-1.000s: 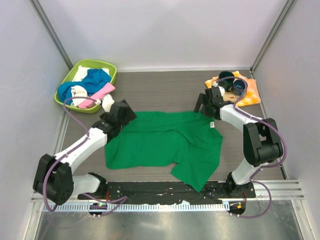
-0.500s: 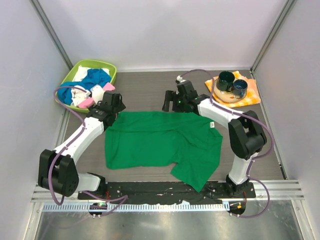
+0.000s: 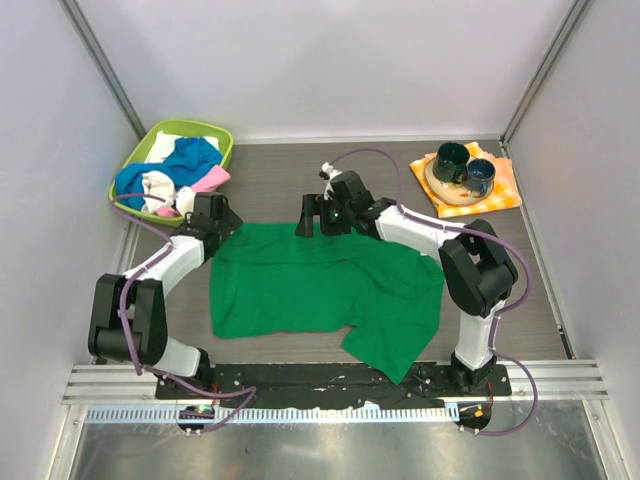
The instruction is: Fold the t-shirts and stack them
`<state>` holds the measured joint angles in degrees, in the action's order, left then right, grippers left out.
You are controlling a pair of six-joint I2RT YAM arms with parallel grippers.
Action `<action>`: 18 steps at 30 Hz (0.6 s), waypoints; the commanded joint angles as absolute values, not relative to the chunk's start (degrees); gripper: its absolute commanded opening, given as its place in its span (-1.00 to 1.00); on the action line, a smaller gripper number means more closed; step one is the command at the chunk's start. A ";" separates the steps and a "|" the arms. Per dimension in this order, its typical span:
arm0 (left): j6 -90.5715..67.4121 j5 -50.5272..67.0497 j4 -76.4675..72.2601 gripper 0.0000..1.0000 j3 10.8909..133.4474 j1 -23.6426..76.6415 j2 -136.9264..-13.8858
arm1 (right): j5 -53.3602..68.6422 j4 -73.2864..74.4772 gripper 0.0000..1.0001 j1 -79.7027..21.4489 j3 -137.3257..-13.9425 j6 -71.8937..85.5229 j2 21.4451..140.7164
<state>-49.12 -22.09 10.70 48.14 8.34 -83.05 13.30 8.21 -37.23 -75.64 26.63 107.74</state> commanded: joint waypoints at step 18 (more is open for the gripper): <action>-52.12 -12.05 -12.04 0.77 44.47 3.61 -92.90 | 14.94 0.26 0.76 -36.91 -66.80 25.93 109.77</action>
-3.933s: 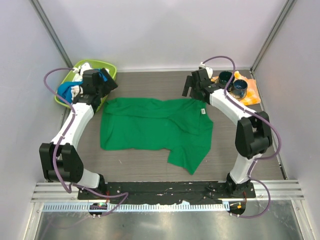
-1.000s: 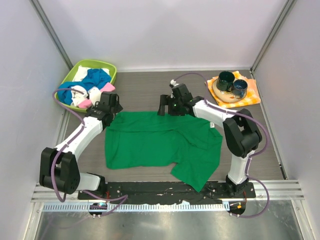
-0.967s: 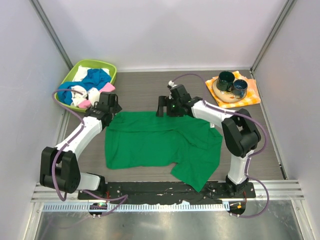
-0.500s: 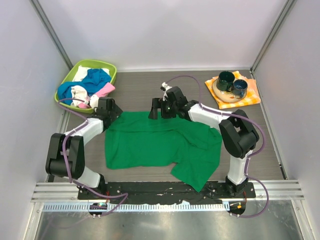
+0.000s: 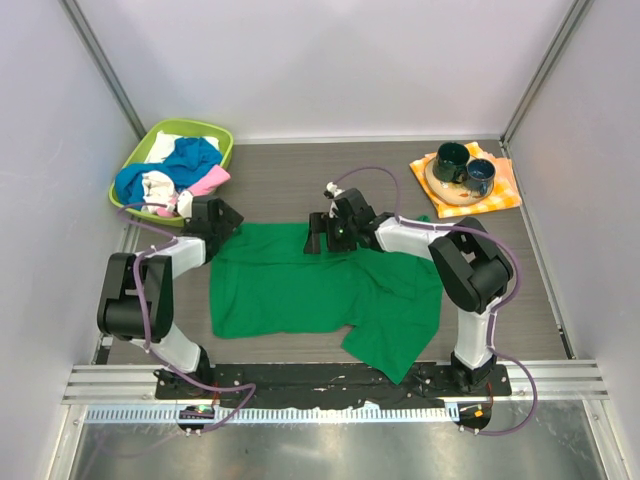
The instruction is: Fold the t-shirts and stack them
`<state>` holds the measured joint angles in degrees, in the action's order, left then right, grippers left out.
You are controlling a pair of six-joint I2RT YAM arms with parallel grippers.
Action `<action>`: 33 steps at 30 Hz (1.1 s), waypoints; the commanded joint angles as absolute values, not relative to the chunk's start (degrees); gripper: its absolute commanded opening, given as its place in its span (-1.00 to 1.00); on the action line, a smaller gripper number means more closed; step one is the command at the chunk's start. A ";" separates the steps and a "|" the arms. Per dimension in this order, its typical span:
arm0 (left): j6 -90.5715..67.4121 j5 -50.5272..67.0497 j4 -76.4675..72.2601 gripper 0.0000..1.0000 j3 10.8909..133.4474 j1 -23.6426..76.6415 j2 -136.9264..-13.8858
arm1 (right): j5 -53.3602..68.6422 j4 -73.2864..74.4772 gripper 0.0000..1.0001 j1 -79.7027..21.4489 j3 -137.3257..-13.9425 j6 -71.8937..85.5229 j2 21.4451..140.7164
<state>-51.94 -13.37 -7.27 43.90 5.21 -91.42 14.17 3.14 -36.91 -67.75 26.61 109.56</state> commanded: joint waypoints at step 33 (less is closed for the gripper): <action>-55.81 -8.53 -13.62 0.74 44.03 2.02 -90.35 | 13.80 -2.11 0.71 -36.91 -60.29 25.22 108.46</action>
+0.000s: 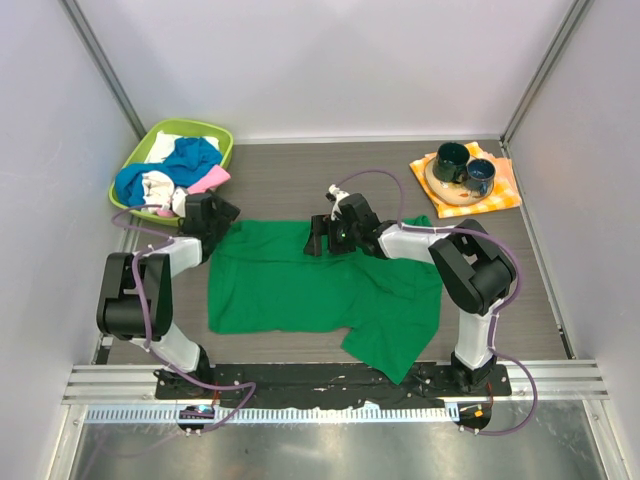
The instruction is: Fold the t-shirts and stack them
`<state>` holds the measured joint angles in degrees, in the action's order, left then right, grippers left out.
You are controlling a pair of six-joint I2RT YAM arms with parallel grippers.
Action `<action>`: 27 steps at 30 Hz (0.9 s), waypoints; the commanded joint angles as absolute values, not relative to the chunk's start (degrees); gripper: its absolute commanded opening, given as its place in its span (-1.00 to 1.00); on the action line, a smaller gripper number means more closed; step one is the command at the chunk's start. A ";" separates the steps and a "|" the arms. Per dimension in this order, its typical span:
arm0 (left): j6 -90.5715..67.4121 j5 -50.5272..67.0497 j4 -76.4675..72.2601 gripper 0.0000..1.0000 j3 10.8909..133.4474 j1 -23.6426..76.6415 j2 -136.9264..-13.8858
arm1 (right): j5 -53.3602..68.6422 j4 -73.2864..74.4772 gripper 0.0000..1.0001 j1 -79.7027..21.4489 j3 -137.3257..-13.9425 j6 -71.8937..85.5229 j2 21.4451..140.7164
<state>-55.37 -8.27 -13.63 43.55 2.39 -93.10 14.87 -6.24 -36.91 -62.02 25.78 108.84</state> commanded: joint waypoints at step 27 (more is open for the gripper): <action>-55.90 -5.19 -20.04 0.72 52.56 0.80 -102.21 | 13.54 -3.16 0.71 -36.91 -57.83 25.31 108.63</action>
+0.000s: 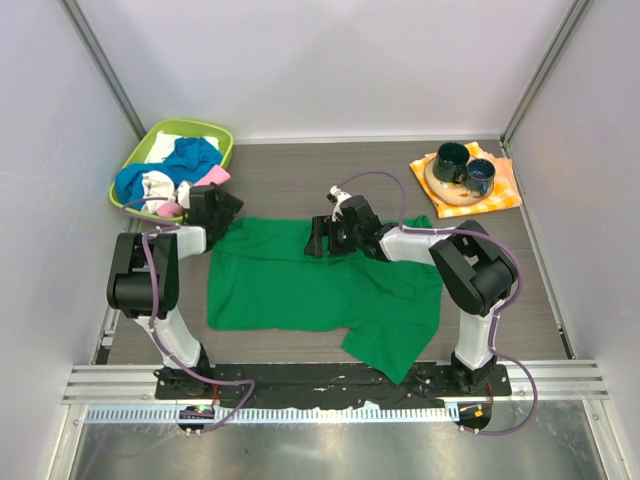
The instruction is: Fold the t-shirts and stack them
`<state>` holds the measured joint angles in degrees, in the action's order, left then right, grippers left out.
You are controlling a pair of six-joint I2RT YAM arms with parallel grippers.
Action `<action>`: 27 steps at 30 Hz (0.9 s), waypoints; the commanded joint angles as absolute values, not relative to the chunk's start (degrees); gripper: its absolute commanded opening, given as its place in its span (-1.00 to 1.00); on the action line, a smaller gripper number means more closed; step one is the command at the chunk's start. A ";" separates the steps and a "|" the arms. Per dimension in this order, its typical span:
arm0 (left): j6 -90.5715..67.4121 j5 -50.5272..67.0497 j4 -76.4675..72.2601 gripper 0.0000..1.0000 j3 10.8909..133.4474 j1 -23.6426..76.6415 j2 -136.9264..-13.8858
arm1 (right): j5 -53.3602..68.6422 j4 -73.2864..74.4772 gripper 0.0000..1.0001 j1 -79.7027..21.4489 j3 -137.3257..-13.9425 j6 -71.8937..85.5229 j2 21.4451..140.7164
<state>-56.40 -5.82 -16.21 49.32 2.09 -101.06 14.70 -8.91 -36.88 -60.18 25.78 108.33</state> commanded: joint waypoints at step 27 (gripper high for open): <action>-59.52 1.85 -19.62 0.71 54.58 -3.53 -90.99 | 2.48 2.80 0.75 -37.09 -58.97 22.77 97.75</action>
<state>-64.82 1.72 -16.88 52.95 -5.61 -100.53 10.63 -6.09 -37.04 -58.06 25.32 104.84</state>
